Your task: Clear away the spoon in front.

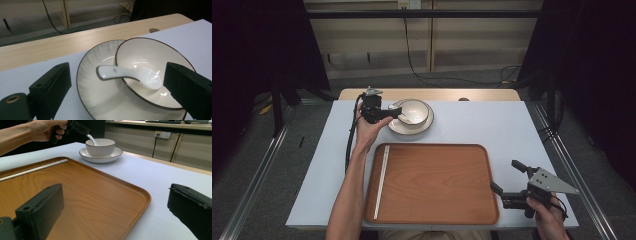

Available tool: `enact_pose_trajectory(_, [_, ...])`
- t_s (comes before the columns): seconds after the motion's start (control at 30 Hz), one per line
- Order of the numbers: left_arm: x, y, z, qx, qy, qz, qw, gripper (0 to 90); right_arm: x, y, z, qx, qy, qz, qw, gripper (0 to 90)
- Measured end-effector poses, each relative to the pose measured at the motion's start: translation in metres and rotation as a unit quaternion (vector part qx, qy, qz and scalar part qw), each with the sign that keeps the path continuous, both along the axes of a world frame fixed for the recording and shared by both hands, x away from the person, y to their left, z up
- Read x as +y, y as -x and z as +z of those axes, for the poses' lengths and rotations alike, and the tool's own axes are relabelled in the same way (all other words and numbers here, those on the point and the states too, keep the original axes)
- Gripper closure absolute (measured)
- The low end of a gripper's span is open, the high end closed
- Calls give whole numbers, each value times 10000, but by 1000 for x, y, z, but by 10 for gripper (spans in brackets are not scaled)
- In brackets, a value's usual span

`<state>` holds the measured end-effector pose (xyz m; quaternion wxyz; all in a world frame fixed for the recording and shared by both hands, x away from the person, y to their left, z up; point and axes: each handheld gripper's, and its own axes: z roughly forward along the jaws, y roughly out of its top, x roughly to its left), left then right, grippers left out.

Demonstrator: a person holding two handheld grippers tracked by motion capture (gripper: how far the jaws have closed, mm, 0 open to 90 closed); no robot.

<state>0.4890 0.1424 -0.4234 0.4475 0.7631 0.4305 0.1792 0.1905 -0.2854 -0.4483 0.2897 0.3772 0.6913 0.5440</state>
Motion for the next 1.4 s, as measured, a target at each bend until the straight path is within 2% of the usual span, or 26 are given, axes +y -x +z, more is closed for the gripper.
enact_pose_trajectory(0.07, [-2, -7, 0, 53, -191, 26, 9998, 133, 0, 0, 0, -3, 0, 12, 10000, 6])
enact_pose_trajectory(0.13, [-2, -12, 1, 113, -187, -7, 9998, 142, 0, 0, 0, -3, 6, 18, 10000, 7])
enact_pose_trajectory(0.2, [-5, -13, 2, 57, -373, -25, 9993, 190, 0, 0, 0, 26, 18, -1, 10000, 6])
enact_pose_trajectory(0.27, [-9, -15, 2, 110, -294, -95, 9995, 246, -1, -1, -1, 34, 82, -2, 10000, 6])
enact_pose_trajectory(0.3, [-9, -17, 2, 131, -362, -152, 9991, 270, -1, -1, -1, 65, 37, -19, 10000, 6])
enact_pose_trajectory(0.33, [-11, -19, 1, 178, -326, -126, 9992, 285, -1, -1, -1, 67, 33, -20, 10000, 7])
enact_pose_trajectory(0.37, [-10, -21, 0, 228, -328, -239, 9989, 300, -1, -1, -1, 68, 39, -33, 10000, 7])
enact_pose_trajectory(0.4, [-12, -22, 0, 248, -282, -196, 9991, 320, -1, -1, -1, 71, 49, -31, 10000, 6])
enact_pose_trajectory(0.43, [-12, -22, 0, 315, -395, -273, 9983, 320, 0, -1, -1, 66, 47, -6, 10000, 6])
enact_pose_trajectory(0.47, [-14, -22, 0, 351, -327, -224, 9986, 327, -1, -1, -1, 70, 48, -7, 10000, 6])
enact_pose_trajectory(0.5, [-16, -22, 0, 381, -480, -276, 9977, 336, -1, -1, -1, 67, 39, 6, 10000, 7])
enact_pose_trajectory(0.53, [-20, -22, -1, 373, -523, -241, 9976, 323, -1, -1, -1, 74, 23, 1, 10000, 7])
enact_pose_trajectory(0.57, [-21, -22, -1, 382, -673, -341, 9964, 320, -1, -1, -2, 76, 27, -5, 10000, 7])
enact_pose_trajectory(0.63, [-23, -22, -3, 400, -610, -371, 9966, 331, -1, -1, -2, 71, 27, -10, 10000, 7])
enact_pose_trajectory(0.67, [-23, -22, -3, 422, -706, -367, 9959, 346, -1, -1, -1, 75, 26, -11, 10000, 6])
enact_pose_trajectory(0.7, [-23, -21, -4, 436, -615, -342, 9966, 349, -1, -1, -1, 75, 28, -11, 10000, 7])
enact_pose_trajectory(0.77, [-22, -21, -4, 488, -625, -354, 9962, 367, -1, 0, -1, 80, 31, -37, 10000, 6])
enact_pose_trajectory(0.87, [-20, -16, -2, 443, -533, -357, 9970, 384, -2, -1, -2, 86, 48, -22, 9999, 7])
enact_pose_trajectory(1.03, [-13, -12, -1, 611, -503, -504, 9956, 441, -1, -1, -2, 118, 54, -15, 9999, 7])
enact_pose_trajectory(1.07, [-12, -12, -1, 655, -474, -558, 9952, 439, -1, -1, -2, 113, 64, -29, 9999, 6])
enact_pose_trajectory(1.13, [-12, -12, -3, 671, -512, -493, 9952, 423, -1, -1, -2, 121, 58, -24, 9999, 6])
enact_pose_trajectory(1.2, [-13, -13, -3, 676, -427, -520, 9954, 405, 0, -1, -2, 115, 59, -54, 9999, 6])
enact_pose_trajectory(1.27, [-13, -15, -4, 666, -471, -537, 9952, 405, 0, -1, -2, 118, 59, -49, 9999, 6])
enact_pose_trajectory(1.4, [-16, -18, -9, 714, -240, -478, 9960, 417, -1, -1, -2, 137, 65, -4, 9999, 7])
